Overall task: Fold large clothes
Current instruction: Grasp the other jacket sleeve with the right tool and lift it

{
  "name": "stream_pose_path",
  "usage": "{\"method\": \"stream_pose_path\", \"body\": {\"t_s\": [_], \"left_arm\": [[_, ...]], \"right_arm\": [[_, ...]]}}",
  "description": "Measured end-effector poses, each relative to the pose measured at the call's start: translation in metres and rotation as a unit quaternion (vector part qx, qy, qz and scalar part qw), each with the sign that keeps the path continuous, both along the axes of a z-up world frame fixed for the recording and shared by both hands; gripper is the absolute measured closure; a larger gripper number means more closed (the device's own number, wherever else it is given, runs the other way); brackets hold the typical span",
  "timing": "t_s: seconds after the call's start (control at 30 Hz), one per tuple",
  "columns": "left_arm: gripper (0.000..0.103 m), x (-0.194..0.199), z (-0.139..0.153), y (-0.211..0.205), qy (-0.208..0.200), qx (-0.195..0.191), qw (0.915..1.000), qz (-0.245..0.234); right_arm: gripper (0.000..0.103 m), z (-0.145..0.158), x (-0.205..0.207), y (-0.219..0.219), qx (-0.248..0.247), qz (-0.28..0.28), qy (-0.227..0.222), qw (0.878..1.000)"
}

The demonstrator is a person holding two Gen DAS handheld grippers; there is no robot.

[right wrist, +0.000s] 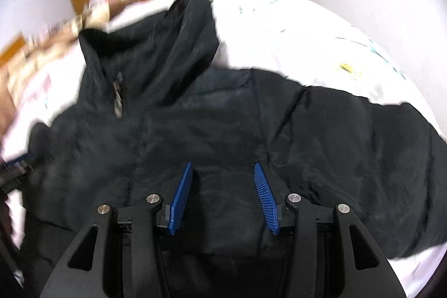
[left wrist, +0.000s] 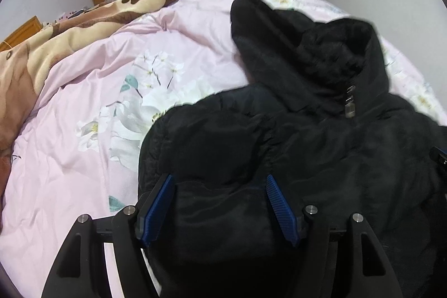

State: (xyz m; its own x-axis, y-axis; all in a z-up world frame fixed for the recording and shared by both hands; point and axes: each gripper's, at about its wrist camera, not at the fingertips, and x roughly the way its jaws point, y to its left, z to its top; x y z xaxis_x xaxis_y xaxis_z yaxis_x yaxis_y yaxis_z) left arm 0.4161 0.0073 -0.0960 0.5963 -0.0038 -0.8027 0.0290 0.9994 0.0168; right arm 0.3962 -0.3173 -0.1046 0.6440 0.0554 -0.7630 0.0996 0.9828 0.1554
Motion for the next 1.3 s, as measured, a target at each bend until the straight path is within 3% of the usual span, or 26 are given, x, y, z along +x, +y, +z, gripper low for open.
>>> {"method": "stream_pose_path", "body": {"t_s": [0.27, 0.33, 0.53, 0.73, 0.97, 1.17, 1.3], "left_arm": [[0.030, -0.035, 0.050, -0.035, -0.025, -0.058, 0.9971, -0.043], [0.030, -0.041, 0.053, -0.051, -0.025, -0.058, 0.9965, -0.056], [0.030, -0.060, 0.043, -0.105, -0.013, -0.071, 0.9924, -0.099], [0.030, -0.072, 0.032, -0.148, 0.005, -0.080, 0.9875, -0.136], [0.030, -0.077, 0.031, -0.176, 0.003, -0.076, 0.9858, -0.150], [0.030, -0.069, 0.025, -0.183, 0.015, -0.081, 0.9855, -0.148], [0.030, -0.068, 0.021, -0.184, 0.018, -0.074, 0.9860, -0.149]], "right_arm": [[0.052, 0.035, -0.074, -0.102, 0.049, -0.108, -0.033, 0.992], [0.043, 0.037, -0.099, -0.126, 0.051, -0.141, -0.039, 0.988], [0.036, 0.030, -0.166, -0.206, 0.039, -0.229, -0.031, 0.972], [0.035, 0.012, -0.208, -0.271, 0.063, -0.309, -0.020, 0.949], [0.029, -0.012, -0.223, -0.310, 0.139, -0.357, -0.024, 0.923], [0.025, -0.018, -0.208, -0.330, 0.184, -0.368, -0.037, 0.911], [0.025, -0.015, -0.199, -0.332, 0.183, -0.375, -0.029, 0.908]]}}
